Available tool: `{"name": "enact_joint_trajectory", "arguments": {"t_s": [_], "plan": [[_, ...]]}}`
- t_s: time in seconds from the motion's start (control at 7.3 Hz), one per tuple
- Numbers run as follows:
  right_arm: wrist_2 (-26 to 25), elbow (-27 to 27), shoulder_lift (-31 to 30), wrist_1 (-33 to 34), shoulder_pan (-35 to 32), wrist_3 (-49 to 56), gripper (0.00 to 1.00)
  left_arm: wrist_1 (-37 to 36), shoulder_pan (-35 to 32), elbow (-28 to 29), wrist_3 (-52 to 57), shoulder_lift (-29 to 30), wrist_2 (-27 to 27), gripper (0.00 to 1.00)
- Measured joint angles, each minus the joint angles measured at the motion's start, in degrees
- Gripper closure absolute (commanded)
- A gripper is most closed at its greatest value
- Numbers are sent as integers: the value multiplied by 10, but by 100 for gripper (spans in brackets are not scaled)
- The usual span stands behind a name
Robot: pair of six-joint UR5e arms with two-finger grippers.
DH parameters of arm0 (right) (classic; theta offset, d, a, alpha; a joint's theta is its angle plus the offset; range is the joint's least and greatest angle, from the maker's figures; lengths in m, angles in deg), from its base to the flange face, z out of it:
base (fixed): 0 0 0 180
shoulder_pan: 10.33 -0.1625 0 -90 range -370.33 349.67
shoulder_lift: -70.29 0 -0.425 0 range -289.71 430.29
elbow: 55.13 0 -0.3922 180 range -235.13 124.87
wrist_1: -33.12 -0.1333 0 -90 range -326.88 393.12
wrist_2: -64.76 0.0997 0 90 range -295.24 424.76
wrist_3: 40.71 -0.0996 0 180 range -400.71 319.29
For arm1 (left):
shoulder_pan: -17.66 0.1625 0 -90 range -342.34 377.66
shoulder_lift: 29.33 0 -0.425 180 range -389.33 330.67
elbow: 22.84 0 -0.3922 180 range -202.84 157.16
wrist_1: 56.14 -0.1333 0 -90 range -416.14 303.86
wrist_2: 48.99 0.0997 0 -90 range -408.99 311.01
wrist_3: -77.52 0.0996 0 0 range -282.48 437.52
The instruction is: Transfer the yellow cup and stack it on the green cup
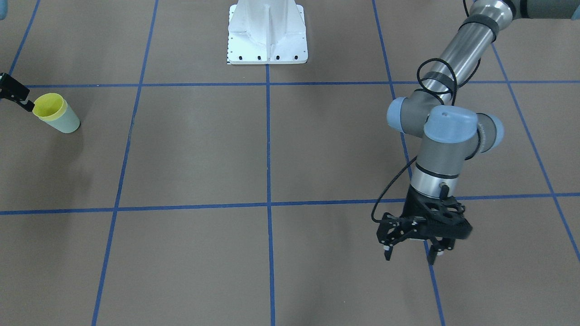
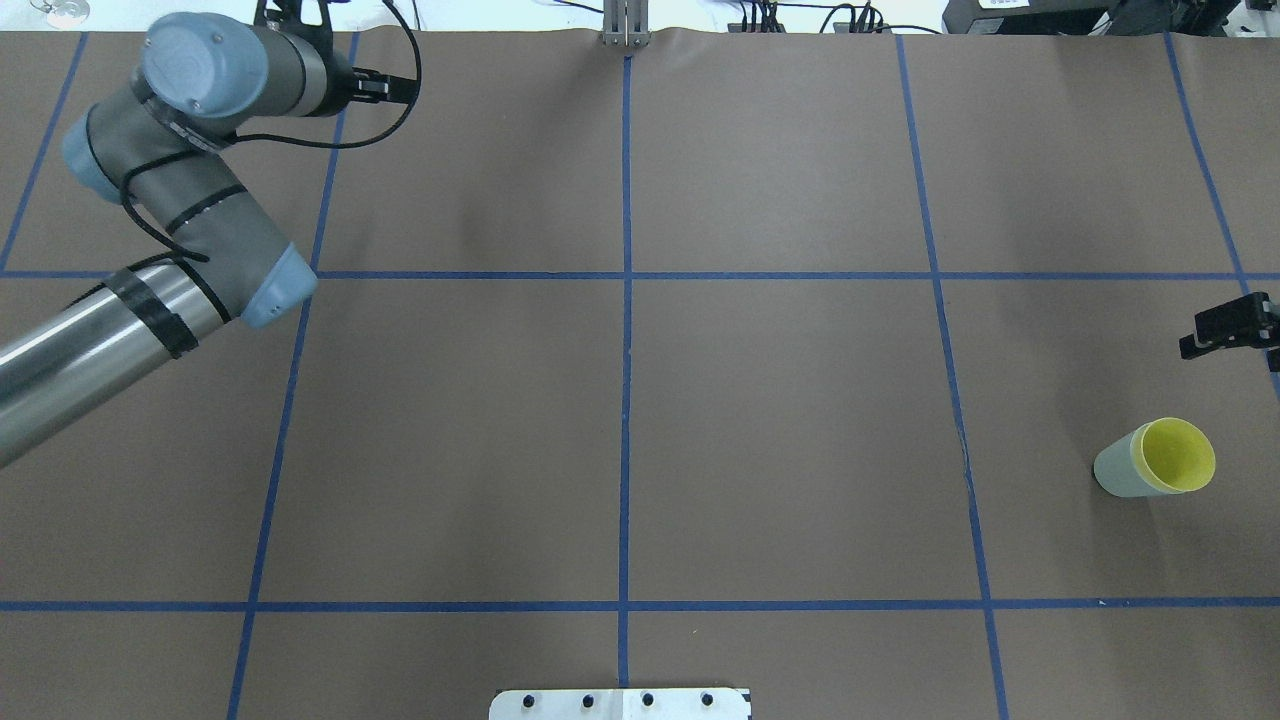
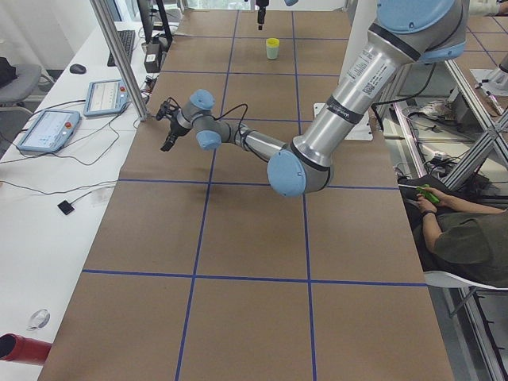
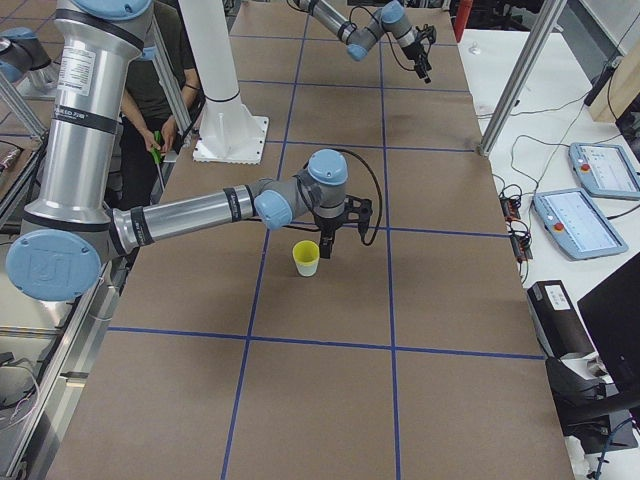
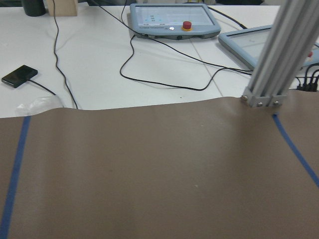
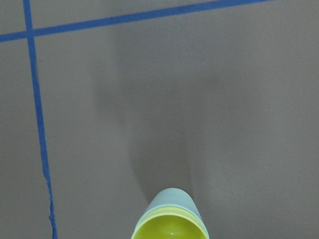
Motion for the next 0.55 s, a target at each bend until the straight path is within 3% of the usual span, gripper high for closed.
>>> {"name": "enact_joint_trajectory", "arguments": {"t_s": [0.55], "plan": [[-6, -111, 119, 7, -38, 14, 0, -241, -125, -1, 257, 2, -128, 0]]}}
